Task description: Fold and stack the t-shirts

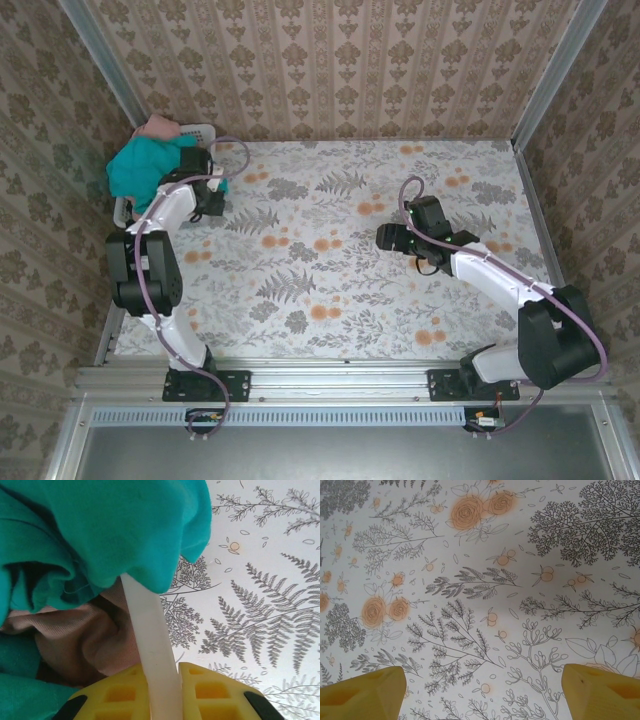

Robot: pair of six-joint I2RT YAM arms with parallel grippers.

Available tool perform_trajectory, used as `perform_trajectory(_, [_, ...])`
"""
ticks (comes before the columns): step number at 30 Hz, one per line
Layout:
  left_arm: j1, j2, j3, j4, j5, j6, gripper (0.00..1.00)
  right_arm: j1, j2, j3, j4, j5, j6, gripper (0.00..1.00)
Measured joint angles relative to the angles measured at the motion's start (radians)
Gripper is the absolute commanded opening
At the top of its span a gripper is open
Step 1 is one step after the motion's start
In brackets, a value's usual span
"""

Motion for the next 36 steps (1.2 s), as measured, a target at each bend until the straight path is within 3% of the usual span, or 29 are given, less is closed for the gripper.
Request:
perform_trajectory(4, [0.006,0.002,0.000,0.008,-0.002,0.069,0.00,0.000,0.018,0.009,0.006,0.000,0.007,0.83])
perform_trajectory(8, [0.019,0.002,0.000,0.010,-0.003,0.097,0.09,0.000,0.051,0.022,0.007,0.000,0.007,0.83])
perform_trajectory(9, [0.025,0.002,0.000,0.012,-0.003,0.100,0.23,0.000,0.056,0.023,0.007,0.000,0.007,0.83])
perform_trajectory(12, [0.034,0.002,0.000,0.015,0.010,0.104,0.31,0.000,0.058,0.023,0.007,-0.003,0.007,0.83])
perform_trajectory(15, [0.035,0.000,0.005,0.018,0.040,0.086,0.57,0.000,0.058,0.024,0.009,-0.006,0.007,0.83])
perform_trajectory(17, [0.031,-0.016,0.007,0.019,0.068,0.053,0.66,0.000,0.058,0.026,0.009,-0.007,0.007,0.83])
perform_trajectory(19, [0.023,-0.052,0.007,0.020,0.095,0.010,0.92,0.000,0.058,0.031,0.009,-0.008,0.007,0.84])
perform_trajectory(20, [0.021,-0.072,0.007,0.023,0.103,-0.004,1.00,0.000,0.058,0.034,0.009,-0.008,0.007,0.84])
perform_trajectory(27, [0.048,-0.180,0.072,0.055,0.037,-0.119,1.00,0.000,0.058,0.038,0.014,-0.013,0.007,0.83])
perform_trajectory(31, [0.112,-0.039,0.247,0.027,0.003,-0.149,0.98,0.000,0.066,0.038,0.035,-0.019,0.007,0.83])
perform_trajectory(36, [0.143,0.179,0.421,-0.019,0.028,-0.175,0.85,0.000,0.076,0.037,0.042,-0.034,0.006,0.83])
